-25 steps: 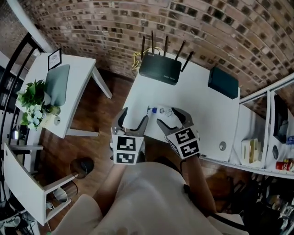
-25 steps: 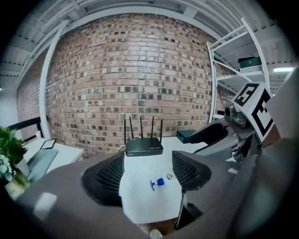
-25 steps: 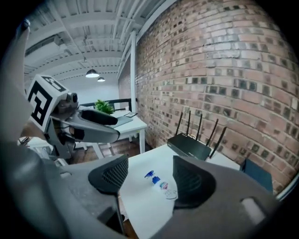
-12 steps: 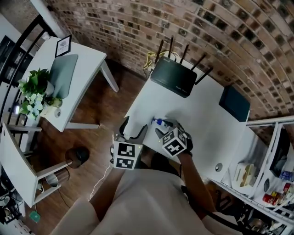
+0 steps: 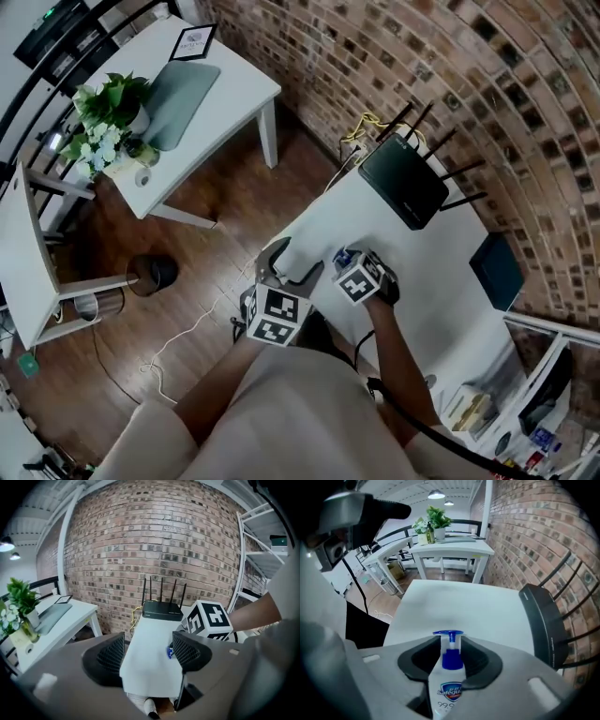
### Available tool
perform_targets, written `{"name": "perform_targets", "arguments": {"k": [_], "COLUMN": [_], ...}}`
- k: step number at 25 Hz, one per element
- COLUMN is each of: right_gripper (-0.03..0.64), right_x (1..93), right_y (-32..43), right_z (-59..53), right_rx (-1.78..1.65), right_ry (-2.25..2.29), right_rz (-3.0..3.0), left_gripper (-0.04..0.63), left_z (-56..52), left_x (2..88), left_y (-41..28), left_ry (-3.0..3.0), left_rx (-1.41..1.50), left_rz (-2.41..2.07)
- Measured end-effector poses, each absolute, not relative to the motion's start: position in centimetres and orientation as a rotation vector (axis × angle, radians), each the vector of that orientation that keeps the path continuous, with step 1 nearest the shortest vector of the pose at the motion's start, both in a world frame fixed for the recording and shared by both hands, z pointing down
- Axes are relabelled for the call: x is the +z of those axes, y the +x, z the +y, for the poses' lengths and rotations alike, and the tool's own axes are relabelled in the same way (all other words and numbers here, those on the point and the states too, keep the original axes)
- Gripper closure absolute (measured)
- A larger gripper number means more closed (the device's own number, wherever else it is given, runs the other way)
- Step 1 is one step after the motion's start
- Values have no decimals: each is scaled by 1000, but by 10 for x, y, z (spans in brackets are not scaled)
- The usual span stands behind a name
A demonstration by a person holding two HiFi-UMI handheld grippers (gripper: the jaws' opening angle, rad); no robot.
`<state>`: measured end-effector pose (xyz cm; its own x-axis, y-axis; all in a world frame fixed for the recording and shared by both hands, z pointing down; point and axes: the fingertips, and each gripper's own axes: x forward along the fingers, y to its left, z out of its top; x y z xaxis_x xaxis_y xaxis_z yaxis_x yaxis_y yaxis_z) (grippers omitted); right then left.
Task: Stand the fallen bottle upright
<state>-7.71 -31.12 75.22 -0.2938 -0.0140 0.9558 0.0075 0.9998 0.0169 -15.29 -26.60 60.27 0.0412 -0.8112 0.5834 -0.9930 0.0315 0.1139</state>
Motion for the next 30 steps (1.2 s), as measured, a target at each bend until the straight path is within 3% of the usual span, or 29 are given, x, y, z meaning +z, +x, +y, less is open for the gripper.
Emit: {"name": "perform_targets", "arguments": {"k": [13, 19, 30], "right_gripper": [531, 535, 535], "right_x": [740, 678, 630], "right_y": [-79, -41, 50], "right_z": [-321, -378, -386], "right_rx": [191, 312, 425], "right_ry": [108, 487, 1034], "right_rz": [-1888, -2138, -2359], "left_gripper": [287, 291, 298], "left_z": [-249, -273, -300], "left_x": [601, 591, 578], "left_y": [-191, -153, -66], "left_ry": [1758, 1860, 2096], "left_rx": [451, 435, 497], "left_rz": [-1862, -1799, -1592]}}
